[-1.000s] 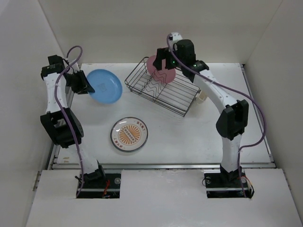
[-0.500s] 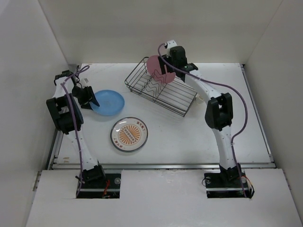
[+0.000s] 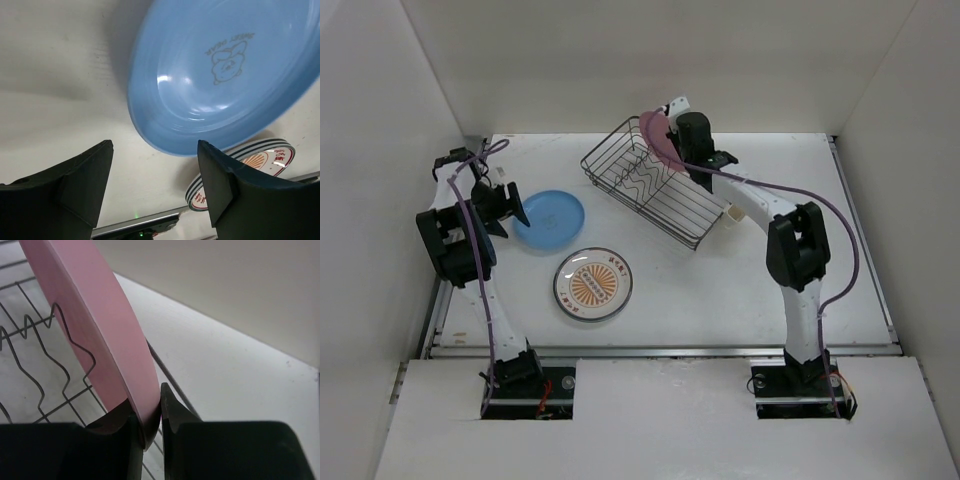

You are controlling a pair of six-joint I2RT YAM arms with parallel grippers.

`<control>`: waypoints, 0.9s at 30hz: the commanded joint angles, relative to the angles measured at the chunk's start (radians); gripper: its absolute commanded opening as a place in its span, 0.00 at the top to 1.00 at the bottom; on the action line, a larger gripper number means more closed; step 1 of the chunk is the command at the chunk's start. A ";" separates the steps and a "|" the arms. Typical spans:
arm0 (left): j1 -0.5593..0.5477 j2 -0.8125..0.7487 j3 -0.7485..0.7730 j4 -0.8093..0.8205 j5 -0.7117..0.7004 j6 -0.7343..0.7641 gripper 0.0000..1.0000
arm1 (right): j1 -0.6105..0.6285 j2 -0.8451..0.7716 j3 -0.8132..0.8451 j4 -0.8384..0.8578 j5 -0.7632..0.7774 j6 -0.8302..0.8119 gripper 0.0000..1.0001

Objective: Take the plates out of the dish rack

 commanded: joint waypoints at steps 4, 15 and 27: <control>0.002 -0.195 -0.008 0.013 -0.026 0.016 0.30 | 0.007 -0.174 0.005 0.253 0.111 -0.079 1.00; -0.062 -0.450 -0.021 0.045 0.234 0.168 0.00 | 0.007 -0.086 0.350 -0.333 -0.741 0.217 1.00; -0.150 -0.457 0.006 -0.021 0.445 0.235 0.00 | 0.150 -0.042 0.137 -0.098 -1.306 0.391 1.00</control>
